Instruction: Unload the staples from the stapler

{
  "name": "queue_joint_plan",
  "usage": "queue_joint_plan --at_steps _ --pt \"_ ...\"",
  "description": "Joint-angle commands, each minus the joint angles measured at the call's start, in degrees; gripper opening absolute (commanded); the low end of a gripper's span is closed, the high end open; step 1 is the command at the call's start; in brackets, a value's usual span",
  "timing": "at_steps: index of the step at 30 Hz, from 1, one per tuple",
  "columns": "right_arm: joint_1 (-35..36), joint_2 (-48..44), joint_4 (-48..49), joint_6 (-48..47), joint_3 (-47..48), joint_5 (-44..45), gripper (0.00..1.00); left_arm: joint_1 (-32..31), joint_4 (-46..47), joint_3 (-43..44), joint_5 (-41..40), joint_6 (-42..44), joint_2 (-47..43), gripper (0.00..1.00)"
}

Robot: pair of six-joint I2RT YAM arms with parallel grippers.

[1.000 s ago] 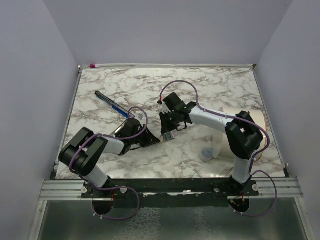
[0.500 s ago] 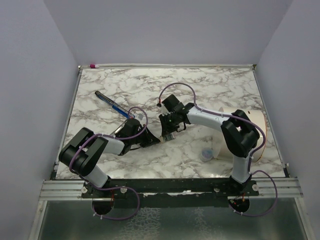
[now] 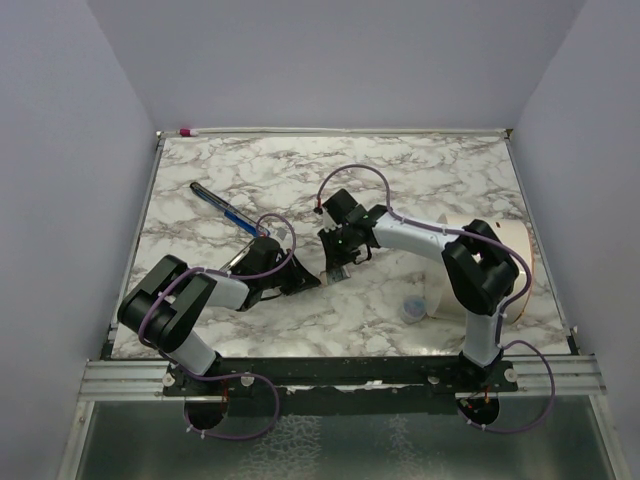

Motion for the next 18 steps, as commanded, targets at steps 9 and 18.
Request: queue_joint_plan --at_steps 9,18 --pt "2.17 -2.46 1.40 0.96 1.84 -1.28 0.04 -0.39 0.37 0.84 0.70 -0.05 -1.57 0.00" --pt "2.99 -0.14 2.50 0.61 1.99 0.22 0.04 -0.42 -0.07 0.83 0.54 0.03 -1.96 0.00"
